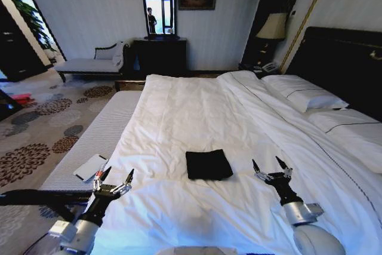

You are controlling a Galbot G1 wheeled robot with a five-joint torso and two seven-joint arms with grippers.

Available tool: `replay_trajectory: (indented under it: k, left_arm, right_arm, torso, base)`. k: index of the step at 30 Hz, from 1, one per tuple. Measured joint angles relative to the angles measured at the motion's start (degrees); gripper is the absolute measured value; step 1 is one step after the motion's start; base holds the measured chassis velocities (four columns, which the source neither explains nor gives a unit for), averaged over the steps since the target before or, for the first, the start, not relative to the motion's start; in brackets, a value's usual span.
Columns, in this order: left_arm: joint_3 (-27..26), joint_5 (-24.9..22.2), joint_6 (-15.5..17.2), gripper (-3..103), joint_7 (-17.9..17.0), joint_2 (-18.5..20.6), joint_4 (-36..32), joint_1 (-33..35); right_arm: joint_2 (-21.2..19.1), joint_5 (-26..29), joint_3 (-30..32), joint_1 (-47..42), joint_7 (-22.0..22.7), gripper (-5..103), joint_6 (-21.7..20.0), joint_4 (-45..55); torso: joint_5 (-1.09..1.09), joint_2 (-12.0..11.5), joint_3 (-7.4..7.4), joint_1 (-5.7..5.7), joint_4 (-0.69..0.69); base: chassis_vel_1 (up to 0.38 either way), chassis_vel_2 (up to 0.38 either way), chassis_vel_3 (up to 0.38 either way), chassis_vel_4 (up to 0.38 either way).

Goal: Fold the clothes on the bed.

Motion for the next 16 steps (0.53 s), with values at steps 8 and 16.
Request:
replay_trajectory:
  k: [8,16]
  left_arm:
    - [0.00,0.00,0.00,100,0.00,0.00,0.00,0.00]
    - [0.00,0.00,0.00,100,0.00,0.00,0.00,0.00]
  right_arm:
    - [-0.05,0.03,-0.09,0.10,0.02,100,-0.10,-0.11]
    - [-0.07,0.06,-0.13,0.14,0.05,100,-0.15,-0.17]
  torso:
    - [0.00,0.00,0.00,0.00,0.00]
    - [0.00,0.00,0.00,0.00,0.00]
  base:
    - [0.000,0.000,0.000,0.000]
    - [0.000,0.000,0.000,0.000]
